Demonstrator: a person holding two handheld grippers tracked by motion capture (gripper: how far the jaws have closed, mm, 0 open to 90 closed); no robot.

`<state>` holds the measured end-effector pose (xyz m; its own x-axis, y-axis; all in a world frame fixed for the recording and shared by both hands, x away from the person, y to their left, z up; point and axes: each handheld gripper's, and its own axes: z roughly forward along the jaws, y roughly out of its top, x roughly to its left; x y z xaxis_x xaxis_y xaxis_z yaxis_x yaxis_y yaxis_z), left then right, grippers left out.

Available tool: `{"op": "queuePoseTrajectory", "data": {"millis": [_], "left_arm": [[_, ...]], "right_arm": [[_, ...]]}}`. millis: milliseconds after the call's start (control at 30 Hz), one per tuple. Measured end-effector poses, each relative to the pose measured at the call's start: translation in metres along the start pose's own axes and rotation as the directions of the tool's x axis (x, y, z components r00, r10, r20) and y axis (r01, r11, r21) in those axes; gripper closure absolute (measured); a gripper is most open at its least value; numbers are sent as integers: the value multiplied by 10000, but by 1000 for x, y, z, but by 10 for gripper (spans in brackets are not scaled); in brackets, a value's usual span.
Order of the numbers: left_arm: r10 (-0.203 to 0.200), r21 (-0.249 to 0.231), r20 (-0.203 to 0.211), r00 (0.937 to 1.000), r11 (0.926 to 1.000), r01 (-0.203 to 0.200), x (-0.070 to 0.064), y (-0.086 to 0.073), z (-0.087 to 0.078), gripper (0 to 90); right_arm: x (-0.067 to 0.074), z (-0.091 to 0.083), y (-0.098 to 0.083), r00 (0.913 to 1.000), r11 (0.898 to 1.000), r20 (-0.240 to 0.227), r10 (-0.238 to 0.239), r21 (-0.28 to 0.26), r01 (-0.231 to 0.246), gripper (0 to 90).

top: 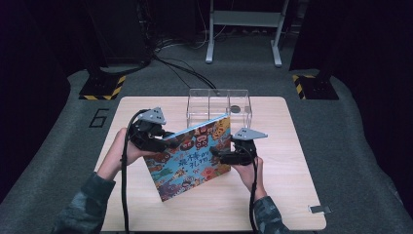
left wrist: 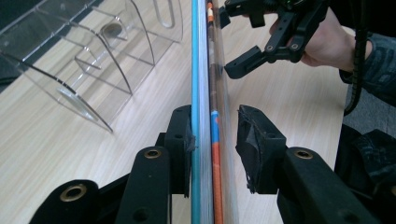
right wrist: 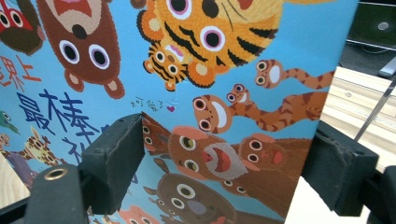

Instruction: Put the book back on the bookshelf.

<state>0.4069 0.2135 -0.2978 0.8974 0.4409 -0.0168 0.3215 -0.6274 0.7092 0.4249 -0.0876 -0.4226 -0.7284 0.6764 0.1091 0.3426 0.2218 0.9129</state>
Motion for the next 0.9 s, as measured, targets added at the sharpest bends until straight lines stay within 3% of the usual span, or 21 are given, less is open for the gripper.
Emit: {"op": "queuePoseTrajectory", "data": {"millis": [67,167,267,433,533,600,733,900], "left_arm": [[-103,194,-79,9999,9998,104,0,4,1,629],[387,839,-241,9990,9958,-365,-2,14,5,629],[592,1179,-397,9975,9915,-541,-4,20,9,681],[829,1833,-228,9963,9800,-773,-4,30,15,707],[781,1788,-63,9969,9810,-757,-1,31,16,722],[416,1564,197,9989,9867,-441,3,29,15,742],[50,1501,705,9975,9885,-156,7,29,15,773],[-139,1485,698,9975,9889,34,4,29,14,788]], "right_arm": [[0,1,0,10000,10000,10,75,25,-75,178],[1,2,0,10000,10000,59,52,25,-52,168],[1,1,1,10000,10000,4,28,46,-28,168],[0,0,0,10000,10000,-34,40,-7,-40,173],[0,0,0,10000,10000,-37,45,-34,-45,181],[-1,-1,-1,10000,9999,-63,46,-96,-47,196],[-2,-3,-2,10000,9999,-4,66,-101,-66,193],[-11,-17,-9,9988,9985,176,449,-329,-443,166]]}}
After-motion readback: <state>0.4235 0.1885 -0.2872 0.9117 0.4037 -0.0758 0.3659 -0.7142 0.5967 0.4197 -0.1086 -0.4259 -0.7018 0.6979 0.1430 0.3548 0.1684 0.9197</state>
